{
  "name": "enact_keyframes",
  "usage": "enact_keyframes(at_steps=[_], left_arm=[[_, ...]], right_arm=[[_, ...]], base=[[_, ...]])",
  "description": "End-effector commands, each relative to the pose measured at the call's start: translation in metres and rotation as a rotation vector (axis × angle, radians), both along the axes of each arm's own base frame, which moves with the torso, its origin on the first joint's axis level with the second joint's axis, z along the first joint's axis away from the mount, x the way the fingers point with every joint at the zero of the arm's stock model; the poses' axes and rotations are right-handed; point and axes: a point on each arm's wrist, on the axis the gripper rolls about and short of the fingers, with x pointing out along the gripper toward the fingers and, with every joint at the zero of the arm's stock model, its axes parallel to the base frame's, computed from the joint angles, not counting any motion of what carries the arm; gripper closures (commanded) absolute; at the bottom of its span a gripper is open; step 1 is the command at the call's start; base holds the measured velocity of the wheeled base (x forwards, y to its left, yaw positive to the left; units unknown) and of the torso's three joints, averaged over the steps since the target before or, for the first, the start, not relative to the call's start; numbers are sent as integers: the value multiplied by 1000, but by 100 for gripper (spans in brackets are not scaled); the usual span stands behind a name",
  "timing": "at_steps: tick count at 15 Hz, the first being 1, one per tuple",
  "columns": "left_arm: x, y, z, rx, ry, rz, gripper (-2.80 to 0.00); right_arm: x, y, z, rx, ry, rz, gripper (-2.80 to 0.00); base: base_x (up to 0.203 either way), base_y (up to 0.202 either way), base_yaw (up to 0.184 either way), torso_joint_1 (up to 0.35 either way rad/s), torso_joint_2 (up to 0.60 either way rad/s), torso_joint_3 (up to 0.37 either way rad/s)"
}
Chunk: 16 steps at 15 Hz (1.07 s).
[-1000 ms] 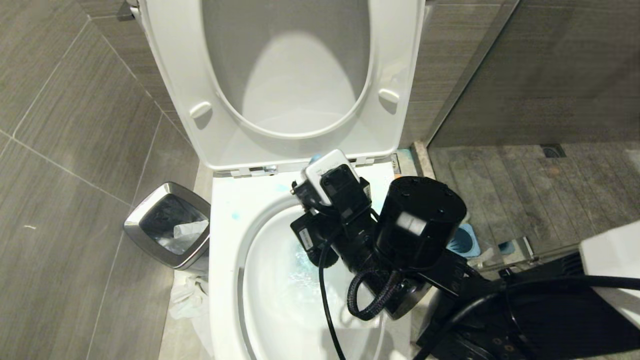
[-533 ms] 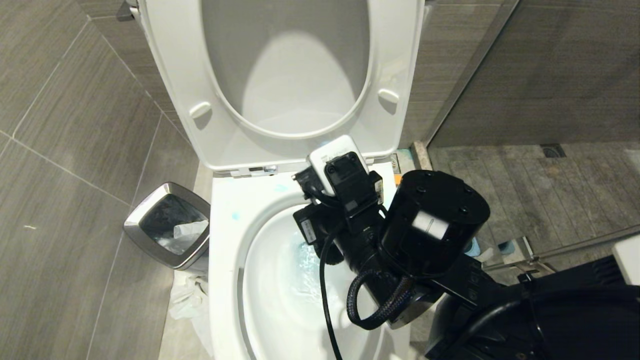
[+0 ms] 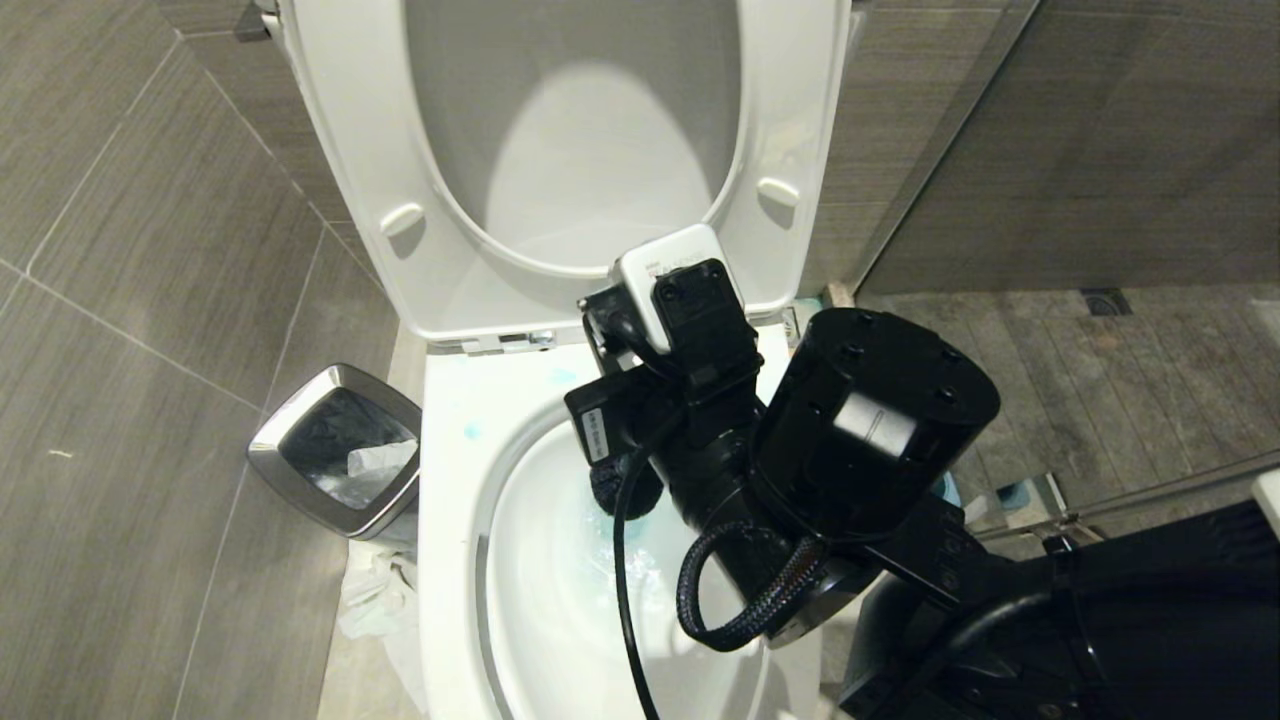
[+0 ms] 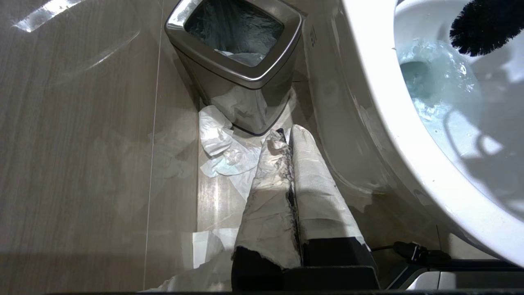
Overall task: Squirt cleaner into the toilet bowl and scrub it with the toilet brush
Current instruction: Scrub the toilet bowl
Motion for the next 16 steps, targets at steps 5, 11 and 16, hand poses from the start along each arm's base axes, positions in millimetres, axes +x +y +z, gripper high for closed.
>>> enact_keyframes(at_steps=[5, 11, 16], left_arm=[[0, 0, 0, 0, 0, 0, 0], [0, 0, 0, 0, 1, 0, 0], [0, 0, 0, 0, 1, 0, 0]], right_arm=[[-4, 1, 3, 7, -10, 7, 0], [-5, 2, 3, -1, -4, 8, 0], [9, 13, -17, -24, 24, -1, 0]], base=[[0, 0, 0, 0, 0, 0], [0, 0, 0, 0, 0, 0], [0, 0, 0, 0, 0, 0]])
